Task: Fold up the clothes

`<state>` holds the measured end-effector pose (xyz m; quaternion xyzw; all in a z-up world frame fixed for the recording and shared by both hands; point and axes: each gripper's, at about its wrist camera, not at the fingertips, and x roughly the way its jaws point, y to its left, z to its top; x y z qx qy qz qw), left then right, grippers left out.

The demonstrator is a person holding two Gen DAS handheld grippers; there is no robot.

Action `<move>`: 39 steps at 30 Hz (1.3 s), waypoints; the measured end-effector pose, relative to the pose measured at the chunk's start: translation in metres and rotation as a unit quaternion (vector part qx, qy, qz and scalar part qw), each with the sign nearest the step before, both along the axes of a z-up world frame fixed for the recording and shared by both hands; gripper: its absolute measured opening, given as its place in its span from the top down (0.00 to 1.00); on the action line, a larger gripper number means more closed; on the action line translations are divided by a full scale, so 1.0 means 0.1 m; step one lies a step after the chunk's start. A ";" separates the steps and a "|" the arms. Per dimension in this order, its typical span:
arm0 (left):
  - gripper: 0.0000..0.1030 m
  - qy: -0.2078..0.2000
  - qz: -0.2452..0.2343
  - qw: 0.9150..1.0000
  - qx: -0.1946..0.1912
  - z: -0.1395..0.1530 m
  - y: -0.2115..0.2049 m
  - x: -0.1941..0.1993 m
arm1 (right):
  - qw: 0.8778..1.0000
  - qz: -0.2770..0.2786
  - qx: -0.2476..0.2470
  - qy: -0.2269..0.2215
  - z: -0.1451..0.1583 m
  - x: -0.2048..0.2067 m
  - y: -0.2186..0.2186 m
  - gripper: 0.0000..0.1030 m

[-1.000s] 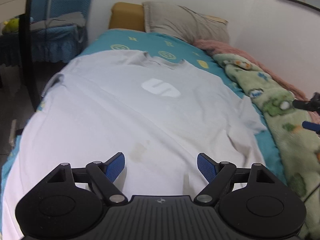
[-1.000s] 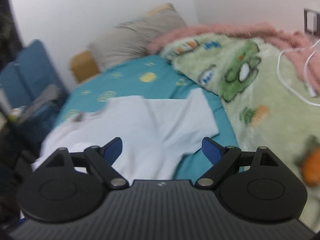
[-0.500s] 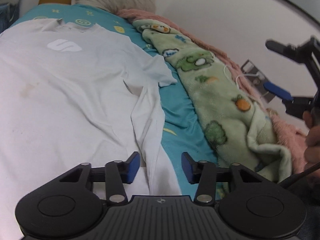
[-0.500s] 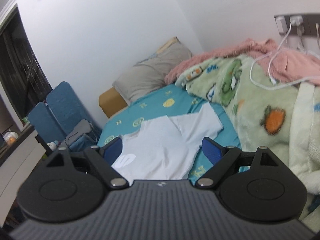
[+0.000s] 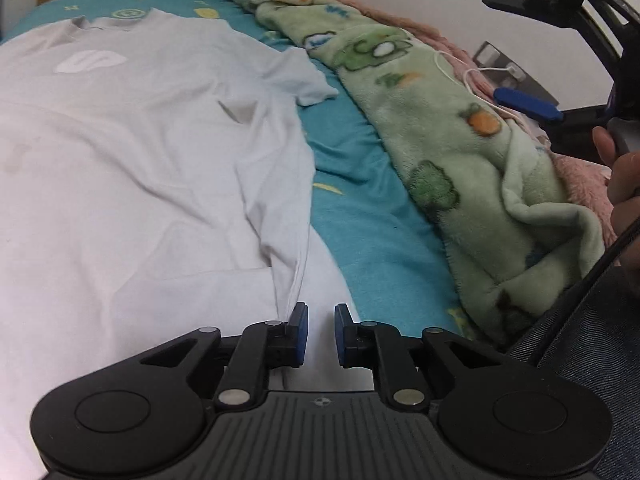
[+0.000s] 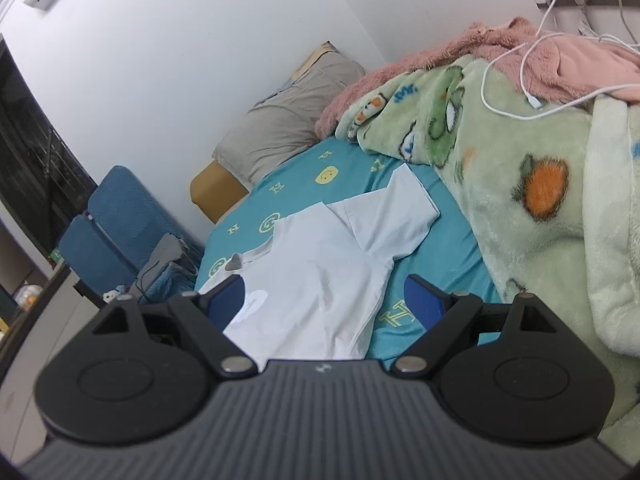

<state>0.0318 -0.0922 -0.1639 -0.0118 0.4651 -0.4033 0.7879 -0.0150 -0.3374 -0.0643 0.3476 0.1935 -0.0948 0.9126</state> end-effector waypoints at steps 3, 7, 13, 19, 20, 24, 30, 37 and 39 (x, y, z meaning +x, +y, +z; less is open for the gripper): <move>0.75 -0.033 -0.009 0.999 -0.010 0.12 -0.01 -0.09 | 1.000 0.001 0.011 -0.001 -0.01 -0.01 -0.03 0.15; 0.75 -0.074 -0.007 0.997 -0.005 0.22 -0.10 -0.19 | 1.000 0.008 0.016 -0.005 -0.02 -0.02 -0.03 0.15; 0.75 -0.039 0.028 0.998 0.031 0.14 -0.02 -0.12 | 1.000 0.015 0.020 0.000 -0.04 0.00 -0.04 0.15; 0.74 -0.012 0.044 0.998 0.045 0.12 0.08 -0.08 | 0.999 0.023 0.025 0.010 -0.07 0.04 -0.04 0.15; 0.74 -0.010 0.046 0.998 0.047 0.12 0.08 -0.08 | 0.999 0.024 0.025 0.011 -0.07 0.05 -0.04 0.15; 0.67 0.003 0.054 0.997 0.046 0.12 0.14 -0.10 | 0.999 0.029 0.029 0.016 -0.09 0.07 -0.04 0.15; 0.66 0.033 0.017 0.998 0.048 0.05 0.08 -0.15 | 0.998 0.038 0.035 0.022 -0.11 0.11 -0.03 0.15; 0.74 0.036 -0.078 0.996 -0.010 0.09 -0.08 -0.29 | 0.997 0.042 0.054 0.022 -0.14 0.11 -0.06 0.15; 0.73 0.042 -0.072 0.996 0.000 0.04 -0.11 -0.29 | 0.997 0.039 0.060 0.022 -0.15 0.10 -0.08 0.15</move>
